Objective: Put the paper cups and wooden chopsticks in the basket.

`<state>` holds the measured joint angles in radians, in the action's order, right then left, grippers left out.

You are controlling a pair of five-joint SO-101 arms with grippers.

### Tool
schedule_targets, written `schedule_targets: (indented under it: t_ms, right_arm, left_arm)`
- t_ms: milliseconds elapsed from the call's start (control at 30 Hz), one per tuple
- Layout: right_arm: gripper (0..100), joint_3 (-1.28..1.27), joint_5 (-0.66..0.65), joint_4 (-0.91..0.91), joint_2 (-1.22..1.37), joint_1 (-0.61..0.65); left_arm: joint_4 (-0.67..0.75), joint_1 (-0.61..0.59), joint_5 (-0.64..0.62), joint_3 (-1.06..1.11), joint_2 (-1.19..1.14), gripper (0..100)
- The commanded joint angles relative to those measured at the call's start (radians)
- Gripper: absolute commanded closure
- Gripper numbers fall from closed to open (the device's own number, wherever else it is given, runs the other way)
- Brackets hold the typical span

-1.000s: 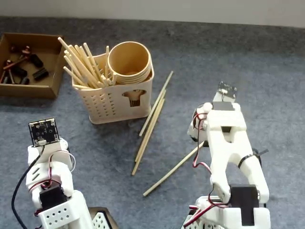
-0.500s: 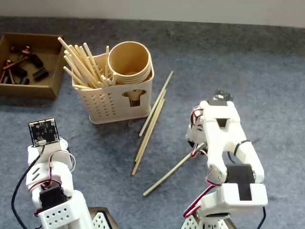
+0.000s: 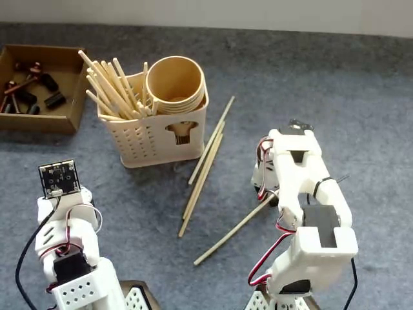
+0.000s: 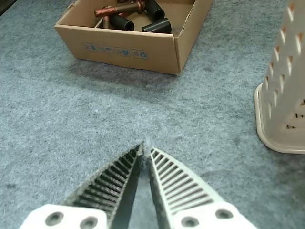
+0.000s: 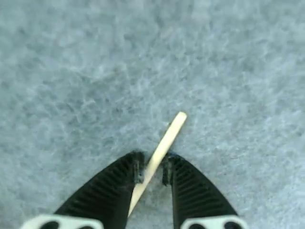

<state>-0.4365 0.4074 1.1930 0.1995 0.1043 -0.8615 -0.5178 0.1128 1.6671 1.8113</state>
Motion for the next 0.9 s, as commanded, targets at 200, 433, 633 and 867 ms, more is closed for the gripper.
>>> schedule_targets:
  t_ms: [200,433,633,867]
  right_arm:
    - [99.2,0.05,0.002,0.082,-0.005,-0.002]
    - [99.2,0.094,0.002,0.156,-0.133,-0.004]
    - [99.2,0.093,0.002,0.185,-0.208,-0.004]
    - [99.2,0.093,-0.014,0.237,-0.286,-0.004]
  left_arm:
    - [0.02,0.016,0.008,-0.002,0.012,99]
    - [0.02,0.016,0.008,-0.002,0.012,99]
    - [0.02,0.018,0.008,-0.002,0.012,99]
    - [0.02,0.018,0.008,-0.002,0.012,99]
